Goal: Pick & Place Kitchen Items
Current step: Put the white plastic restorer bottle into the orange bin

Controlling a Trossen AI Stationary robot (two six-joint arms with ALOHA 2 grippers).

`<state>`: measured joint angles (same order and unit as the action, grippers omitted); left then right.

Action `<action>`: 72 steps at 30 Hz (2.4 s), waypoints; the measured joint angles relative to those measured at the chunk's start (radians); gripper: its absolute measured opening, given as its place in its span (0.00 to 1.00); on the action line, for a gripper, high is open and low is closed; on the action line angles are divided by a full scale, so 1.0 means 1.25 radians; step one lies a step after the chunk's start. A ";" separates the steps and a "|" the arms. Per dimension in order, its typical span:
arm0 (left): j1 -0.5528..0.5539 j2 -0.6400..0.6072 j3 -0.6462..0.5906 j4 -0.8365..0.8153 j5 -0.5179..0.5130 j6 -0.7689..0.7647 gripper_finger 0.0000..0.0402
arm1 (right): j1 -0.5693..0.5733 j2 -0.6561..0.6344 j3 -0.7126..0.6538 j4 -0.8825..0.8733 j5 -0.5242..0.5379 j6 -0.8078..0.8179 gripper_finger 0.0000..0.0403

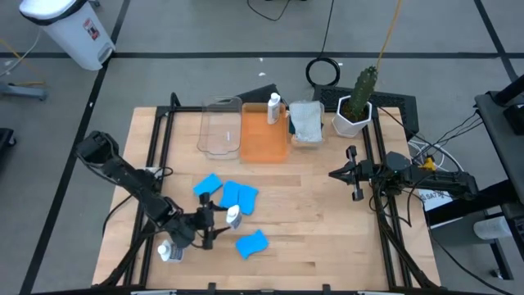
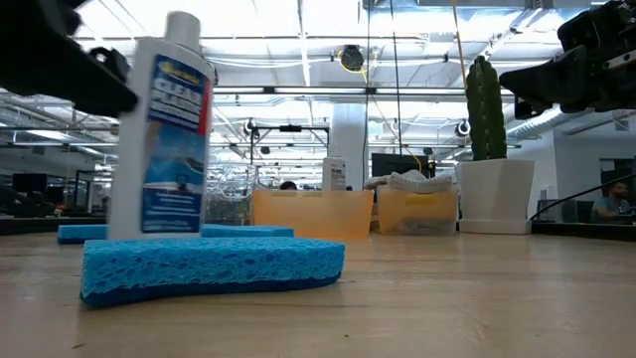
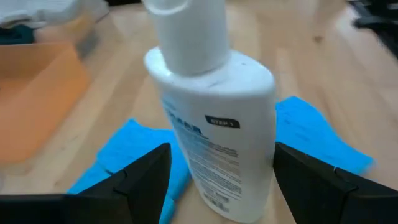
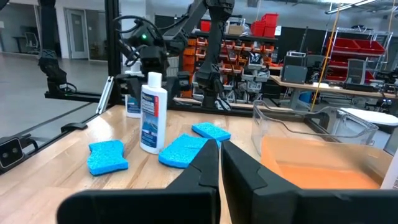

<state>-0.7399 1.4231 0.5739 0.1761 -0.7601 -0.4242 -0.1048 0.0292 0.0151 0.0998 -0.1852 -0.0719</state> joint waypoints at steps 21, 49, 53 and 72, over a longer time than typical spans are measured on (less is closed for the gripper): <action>0.119 0.000 0.000 0.009 0.001 -0.021 0.69 | 0.000 0.000 0.000 0.000 0.000 0.000 0.00; 0.225 -0.004 0.082 -0.005 0.292 0.001 0.69 | 0.000 0.000 0.000 0.000 0.000 0.000 0.00; 0.246 -0.004 0.148 -0.182 0.302 0.001 0.69 | 0.000 0.000 0.000 0.000 0.000 0.000 0.00; 0.311 -0.004 0.342 -0.510 0.455 0.154 0.69 | 0.000 0.000 0.000 0.000 0.000 0.000 0.00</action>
<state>-0.3512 1.4185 1.0015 -0.4609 -0.1915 -0.2321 -0.1047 0.0296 0.0151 0.0998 -0.1852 -0.0719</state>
